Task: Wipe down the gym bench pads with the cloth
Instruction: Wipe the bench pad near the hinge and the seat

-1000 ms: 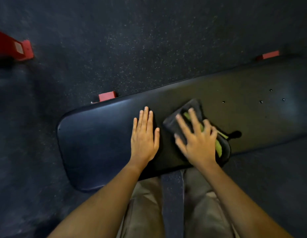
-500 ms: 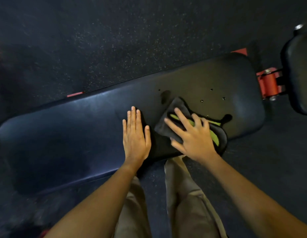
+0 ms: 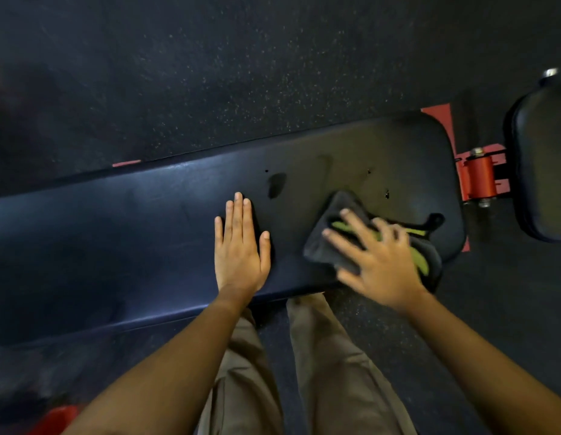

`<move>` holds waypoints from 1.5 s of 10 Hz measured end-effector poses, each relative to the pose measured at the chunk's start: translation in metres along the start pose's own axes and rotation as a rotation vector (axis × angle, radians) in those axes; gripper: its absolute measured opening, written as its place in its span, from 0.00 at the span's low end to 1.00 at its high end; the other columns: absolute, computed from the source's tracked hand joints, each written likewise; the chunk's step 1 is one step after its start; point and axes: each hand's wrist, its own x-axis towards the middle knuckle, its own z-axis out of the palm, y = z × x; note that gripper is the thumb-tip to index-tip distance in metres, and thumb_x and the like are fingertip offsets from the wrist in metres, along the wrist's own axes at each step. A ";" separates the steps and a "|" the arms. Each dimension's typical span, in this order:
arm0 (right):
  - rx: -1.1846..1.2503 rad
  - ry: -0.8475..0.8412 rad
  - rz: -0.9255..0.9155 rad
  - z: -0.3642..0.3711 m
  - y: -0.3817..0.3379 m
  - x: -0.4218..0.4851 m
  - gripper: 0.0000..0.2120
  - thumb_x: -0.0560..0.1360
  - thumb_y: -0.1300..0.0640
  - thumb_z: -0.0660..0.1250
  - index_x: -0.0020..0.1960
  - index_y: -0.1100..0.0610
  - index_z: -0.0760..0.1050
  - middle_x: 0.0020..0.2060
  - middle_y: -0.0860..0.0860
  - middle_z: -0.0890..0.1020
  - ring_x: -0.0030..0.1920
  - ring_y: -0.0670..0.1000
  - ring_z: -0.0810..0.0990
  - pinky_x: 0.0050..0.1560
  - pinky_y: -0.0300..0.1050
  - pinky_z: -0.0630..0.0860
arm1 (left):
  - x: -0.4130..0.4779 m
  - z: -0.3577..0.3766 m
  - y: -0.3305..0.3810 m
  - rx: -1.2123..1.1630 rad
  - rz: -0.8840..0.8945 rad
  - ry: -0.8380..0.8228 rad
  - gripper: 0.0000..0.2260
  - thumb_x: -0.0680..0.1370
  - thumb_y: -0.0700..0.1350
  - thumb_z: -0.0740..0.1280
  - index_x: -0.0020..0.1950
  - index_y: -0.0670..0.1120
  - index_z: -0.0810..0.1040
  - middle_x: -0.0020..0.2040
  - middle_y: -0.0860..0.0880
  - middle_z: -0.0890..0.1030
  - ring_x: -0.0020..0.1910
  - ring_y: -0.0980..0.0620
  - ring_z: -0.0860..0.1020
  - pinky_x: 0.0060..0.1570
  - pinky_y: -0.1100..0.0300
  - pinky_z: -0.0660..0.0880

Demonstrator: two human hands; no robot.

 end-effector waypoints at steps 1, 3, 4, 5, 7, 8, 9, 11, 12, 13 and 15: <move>0.056 0.024 0.545 -0.003 0.013 0.044 0.29 0.73 0.40 0.57 0.72 0.46 0.63 0.73 0.55 0.64 0.58 0.67 0.70 0.52 0.62 0.68 | -0.001 0.001 0.000 0.007 0.002 0.002 0.27 0.80 0.51 0.51 0.75 0.37 0.57 0.75 0.39 0.59 0.75 0.45 0.55 0.72 0.52 0.46; 0.015 -0.001 0.171 0.000 -0.030 0.068 0.31 0.73 0.41 0.57 0.75 0.46 0.61 0.74 0.55 0.64 0.60 0.66 0.69 0.56 0.62 0.69 | 0.000 0.001 -0.001 -0.012 0.015 0.010 0.27 0.80 0.50 0.52 0.75 0.37 0.57 0.75 0.39 0.59 0.75 0.44 0.55 0.72 0.51 0.47; 0.051 0.007 -0.143 0.003 -0.003 0.011 0.31 0.71 0.39 0.59 0.73 0.44 0.63 0.73 0.54 0.66 0.57 0.65 0.71 0.52 0.59 0.70 | -0.001 0.000 -0.001 -0.007 0.014 0.012 0.27 0.80 0.50 0.52 0.75 0.37 0.58 0.75 0.39 0.59 0.75 0.44 0.55 0.73 0.52 0.46; 0.052 0.018 0.151 -0.001 0.037 0.016 0.31 0.69 0.37 0.58 0.71 0.44 0.64 0.71 0.55 0.65 0.56 0.66 0.71 0.51 0.61 0.70 | -0.001 0.000 0.000 -0.007 0.008 0.013 0.27 0.80 0.50 0.52 0.75 0.37 0.58 0.75 0.39 0.59 0.75 0.45 0.55 0.73 0.52 0.45; 0.086 0.010 0.585 -0.011 0.007 0.116 0.32 0.71 0.39 0.55 0.73 0.45 0.64 0.73 0.57 0.66 0.60 0.67 0.70 0.56 0.64 0.69 | 0.001 -0.002 0.006 -0.056 0.002 0.025 0.25 0.80 0.49 0.53 0.73 0.35 0.61 0.74 0.37 0.61 0.74 0.44 0.55 0.73 0.53 0.46; 0.051 0.021 0.095 -0.001 -0.003 0.058 0.31 0.72 0.40 0.59 0.74 0.45 0.65 0.73 0.56 0.67 0.60 0.64 0.69 0.55 0.61 0.69 | 0.003 -0.002 0.024 -0.101 0.051 0.028 0.25 0.80 0.48 0.54 0.73 0.35 0.61 0.74 0.38 0.61 0.74 0.46 0.55 0.74 0.54 0.46; 0.065 0.018 0.051 0.001 0.032 0.001 0.31 0.71 0.40 0.61 0.73 0.44 0.64 0.72 0.55 0.69 0.57 0.65 0.72 0.53 0.60 0.69 | 0.006 0.001 0.048 -0.143 0.078 0.023 0.25 0.80 0.48 0.54 0.73 0.36 0.62 0.74 0.38 0.61 0.74 0.46 0.55 0.74 0.54 0.47; 0.222 -0.026 1.006 -0.010 0.110 0.057 0.31 0.74 0.40 0.58 0.76 0.45 0.58 0.74 0.57 0.62 0.63 0.67 0.67 0.58 0.64 0.68 | 0.027 0.012 0.089 -0.164 0.166 -0.010 0.25 0.81 0.49 0.53 0.74 0.36 0.60 0.75 0.39 0.61 0.75 0.48 0.53 0.74 0.55 0.45; 0.169 -0.031 0.618 -0.013 0.087 0.068 0.32 0.73 0.41 0.60 0.76 0.42 0.58 0.75 0.54 0.62 0.63 0.65 0.68 0.57 0.62 0.68 | 0.042 0.016 0.107 -0.166 0.141 0.007 0.25 0.81 0.49 0.53 0.74 0.36 0.60 0.74 0.39 0.61 0.74 0.46 0.55 0.74 0.57 0.44; 0.156 0.002 0.283 -0.004 0.077 0.007 0.31 0.72 0.40 0.61 0.74 0.42 0.63 0.74 0.52 0.65 0.61 0.63 0.68 0.55 0.61 0.69 | 0.056 0.019 0.123 -0.165 0.123 0.017 0.24 0.81 0.49 0.52 0.74 0.37 0.60 0.75 0.39 0.61 0.74 0.45 0.55 0.74 0.57 0.44; 0.342 -0.020 0.830 0.003 0.119 -0.014 0.29 0.74 0.37 0.54 0.74 0.38 0.58 0.76 0.50 0.61 0.63 0.64 0.69 0.53 0.65 0.71 | 0.084 0.027 0.166 -0.143 0.244 0.000 0.25 0.81 0.49 0.52 0.74 0.37 0.59 0.75 0.39 0.60 0.75 0.48 0.53 0.74 0.56 0.43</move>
